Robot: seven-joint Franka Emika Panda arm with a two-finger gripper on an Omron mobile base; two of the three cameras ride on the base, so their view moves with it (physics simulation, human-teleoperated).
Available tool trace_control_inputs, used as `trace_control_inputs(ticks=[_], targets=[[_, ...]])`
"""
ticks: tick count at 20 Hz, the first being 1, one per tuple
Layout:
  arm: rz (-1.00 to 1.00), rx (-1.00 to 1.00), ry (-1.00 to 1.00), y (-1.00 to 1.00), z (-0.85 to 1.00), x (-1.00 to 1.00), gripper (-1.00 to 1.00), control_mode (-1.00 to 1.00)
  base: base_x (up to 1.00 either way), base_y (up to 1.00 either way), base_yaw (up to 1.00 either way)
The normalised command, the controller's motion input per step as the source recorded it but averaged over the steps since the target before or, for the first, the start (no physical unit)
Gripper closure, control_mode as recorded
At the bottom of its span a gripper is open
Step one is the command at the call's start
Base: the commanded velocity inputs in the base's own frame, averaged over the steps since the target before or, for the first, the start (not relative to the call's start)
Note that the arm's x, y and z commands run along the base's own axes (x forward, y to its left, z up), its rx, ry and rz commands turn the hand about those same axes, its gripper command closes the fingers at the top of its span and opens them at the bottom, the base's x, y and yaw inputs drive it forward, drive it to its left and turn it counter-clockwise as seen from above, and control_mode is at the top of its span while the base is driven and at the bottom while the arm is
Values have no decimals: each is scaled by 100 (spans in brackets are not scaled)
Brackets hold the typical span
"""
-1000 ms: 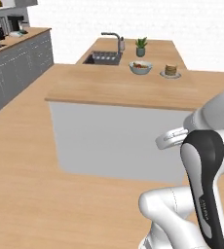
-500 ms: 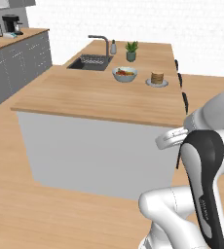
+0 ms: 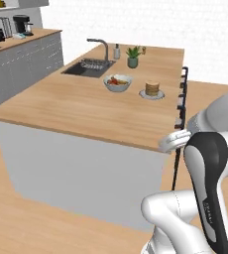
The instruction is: Take the strawberry from the fridge and place it on top of the pancake, located on the dining counter.
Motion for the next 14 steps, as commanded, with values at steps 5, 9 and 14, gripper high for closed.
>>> trace_control_inputs(ticks=[5,9,14], targets=[[0,0,0,0,0,0,100,100,27,-100,29],[0,0,0,0,0,0,100,100,21,-100,33],[0,0,0,0,0,0,100,100,29,-100,35]])
